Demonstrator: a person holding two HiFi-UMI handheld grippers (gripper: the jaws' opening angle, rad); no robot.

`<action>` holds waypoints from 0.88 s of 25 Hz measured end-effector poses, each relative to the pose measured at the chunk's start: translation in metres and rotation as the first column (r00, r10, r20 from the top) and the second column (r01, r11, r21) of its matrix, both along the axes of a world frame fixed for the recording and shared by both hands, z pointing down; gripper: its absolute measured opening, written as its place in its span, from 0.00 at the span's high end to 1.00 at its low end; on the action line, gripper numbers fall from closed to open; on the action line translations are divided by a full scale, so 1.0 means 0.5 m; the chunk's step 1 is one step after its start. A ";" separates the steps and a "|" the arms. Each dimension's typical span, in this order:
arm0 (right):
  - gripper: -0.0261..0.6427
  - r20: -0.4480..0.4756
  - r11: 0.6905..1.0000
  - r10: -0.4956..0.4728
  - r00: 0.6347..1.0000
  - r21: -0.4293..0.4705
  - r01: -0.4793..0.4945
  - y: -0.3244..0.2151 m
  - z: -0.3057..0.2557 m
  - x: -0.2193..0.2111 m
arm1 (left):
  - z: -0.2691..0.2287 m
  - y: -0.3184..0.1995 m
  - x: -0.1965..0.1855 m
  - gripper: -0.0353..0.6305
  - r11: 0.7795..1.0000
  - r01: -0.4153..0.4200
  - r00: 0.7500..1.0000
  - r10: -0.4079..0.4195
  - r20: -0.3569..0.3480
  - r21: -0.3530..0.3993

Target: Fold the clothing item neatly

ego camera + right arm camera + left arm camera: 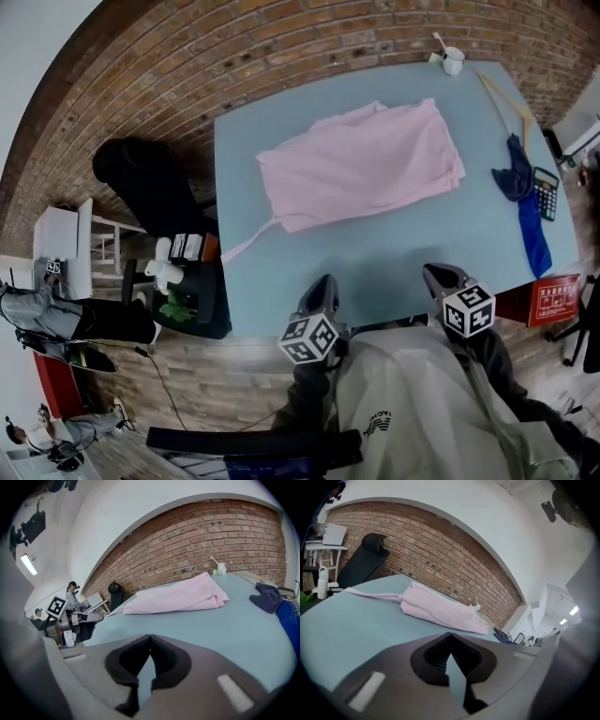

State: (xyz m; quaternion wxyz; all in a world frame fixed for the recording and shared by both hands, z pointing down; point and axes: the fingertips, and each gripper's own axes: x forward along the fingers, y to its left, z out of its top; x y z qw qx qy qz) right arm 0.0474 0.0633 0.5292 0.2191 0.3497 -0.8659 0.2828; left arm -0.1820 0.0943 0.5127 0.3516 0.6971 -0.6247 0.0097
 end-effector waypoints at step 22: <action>0.96 -0.013 0.996 0.054 0.998 0.069 -0.053 -0.091 -0.011 -0.096 | 0.022 -0.089 -0.050 0.94 0.997 -0.075 0.997 0.074 -0.006 -0.012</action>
